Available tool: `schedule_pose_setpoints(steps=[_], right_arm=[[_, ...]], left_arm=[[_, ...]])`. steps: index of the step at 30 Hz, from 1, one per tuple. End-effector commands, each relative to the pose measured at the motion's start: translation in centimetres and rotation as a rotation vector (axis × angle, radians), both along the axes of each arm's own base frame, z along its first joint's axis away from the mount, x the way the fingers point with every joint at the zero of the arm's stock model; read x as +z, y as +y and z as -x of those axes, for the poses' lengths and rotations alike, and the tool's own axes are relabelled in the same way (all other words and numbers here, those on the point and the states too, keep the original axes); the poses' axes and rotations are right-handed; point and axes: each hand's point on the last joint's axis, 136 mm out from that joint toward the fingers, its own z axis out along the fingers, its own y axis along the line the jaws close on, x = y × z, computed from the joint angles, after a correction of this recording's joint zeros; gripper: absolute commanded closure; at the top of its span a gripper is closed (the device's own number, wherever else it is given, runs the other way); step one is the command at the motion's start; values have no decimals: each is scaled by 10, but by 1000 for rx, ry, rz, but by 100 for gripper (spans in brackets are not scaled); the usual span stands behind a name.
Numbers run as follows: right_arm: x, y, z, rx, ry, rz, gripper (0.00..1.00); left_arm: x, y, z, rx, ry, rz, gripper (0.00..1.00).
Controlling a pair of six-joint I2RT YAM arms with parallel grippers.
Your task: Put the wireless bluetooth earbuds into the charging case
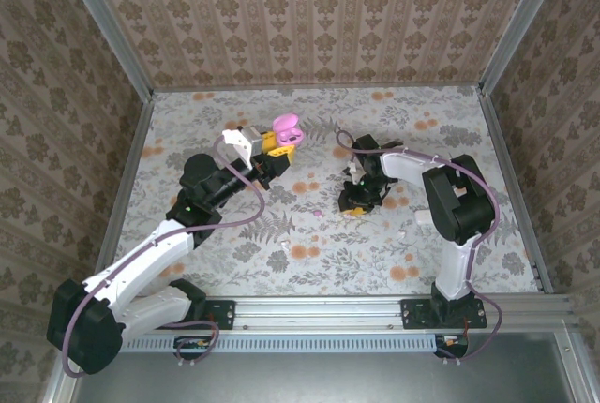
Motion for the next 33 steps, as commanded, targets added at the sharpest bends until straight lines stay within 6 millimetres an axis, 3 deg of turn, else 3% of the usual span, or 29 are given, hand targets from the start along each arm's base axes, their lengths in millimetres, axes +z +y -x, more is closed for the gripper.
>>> schedule_pose_setpoints(steps=[1, 7, 21, 33], right_arm=[[-2, 13, -3, 4, 4, -28, 66], [-2, 13, -5, -7, 5, -12, 70], [10, 25, -10, -14, -10, -74, 66], [2, 25, -6, 14, 18, -54, 66]], left_arm=[[18, 0, 3, 1, -42, 21, 65], [18, 0, 2, -2, -42, 22, 65], [18, -1, 2, -2, -40, 22, 65], [19, -1, 1, -3, -37, 25, 65]])
